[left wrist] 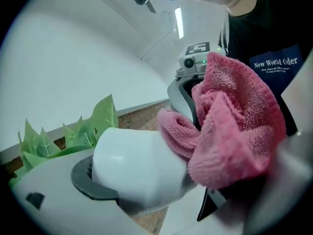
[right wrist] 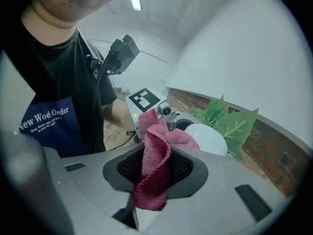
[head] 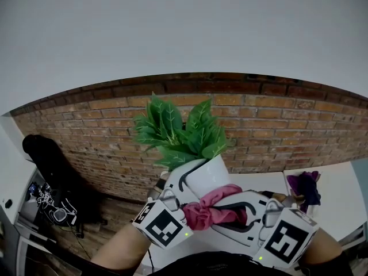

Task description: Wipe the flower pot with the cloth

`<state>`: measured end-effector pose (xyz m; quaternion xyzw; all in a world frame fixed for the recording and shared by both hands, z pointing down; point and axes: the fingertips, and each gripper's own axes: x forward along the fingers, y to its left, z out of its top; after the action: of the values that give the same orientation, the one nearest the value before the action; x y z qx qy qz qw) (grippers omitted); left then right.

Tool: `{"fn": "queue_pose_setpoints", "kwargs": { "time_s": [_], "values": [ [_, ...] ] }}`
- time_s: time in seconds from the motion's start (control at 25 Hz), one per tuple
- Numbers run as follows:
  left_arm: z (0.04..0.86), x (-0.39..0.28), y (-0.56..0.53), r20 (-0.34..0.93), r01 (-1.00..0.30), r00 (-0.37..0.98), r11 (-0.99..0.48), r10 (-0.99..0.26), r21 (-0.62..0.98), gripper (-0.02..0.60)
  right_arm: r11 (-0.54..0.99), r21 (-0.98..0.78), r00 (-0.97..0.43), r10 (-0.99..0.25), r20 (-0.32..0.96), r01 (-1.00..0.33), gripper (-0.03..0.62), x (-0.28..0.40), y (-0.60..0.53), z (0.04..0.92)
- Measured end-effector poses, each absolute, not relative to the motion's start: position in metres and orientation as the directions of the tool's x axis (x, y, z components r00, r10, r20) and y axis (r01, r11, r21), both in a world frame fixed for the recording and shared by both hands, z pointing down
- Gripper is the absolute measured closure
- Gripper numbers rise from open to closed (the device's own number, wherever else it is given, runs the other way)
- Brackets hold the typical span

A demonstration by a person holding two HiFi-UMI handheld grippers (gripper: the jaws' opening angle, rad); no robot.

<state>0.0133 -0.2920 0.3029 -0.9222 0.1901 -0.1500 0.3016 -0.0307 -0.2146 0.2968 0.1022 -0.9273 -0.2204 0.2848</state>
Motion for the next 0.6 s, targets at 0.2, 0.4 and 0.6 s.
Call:
{"fn": "queue_pose_setpoints", "kwargs": {
  "time_s": [0.2,0.4,0.6],
  "values": [
    [0.3,0.015,-0.285,0.159,-0.232,0.906,-0.775,-0.392,-0.588,0.035,0.889,0.379,-0.908,-0.355,0.221,-0.256,0.488,-0.023,-0.231,0.242],
    [0.299,0.015,-0.275,0.179,-0.176,0.923,-0.786,-0.342,-0.592,0.035,0.785,0.513,-0.844,-0.5,0.194,-0.348,0.488,-0.035,-0.27,0.22],
    [0.294,0.007,-0.281,0.144,-0.23,0.919,-0.797,-0.367,-0.559,0.035,0.784,0.556,-0.837,-0.48,0.262,-0.276,0.488,-0.045,-0.26,0.238]
  ]
}}
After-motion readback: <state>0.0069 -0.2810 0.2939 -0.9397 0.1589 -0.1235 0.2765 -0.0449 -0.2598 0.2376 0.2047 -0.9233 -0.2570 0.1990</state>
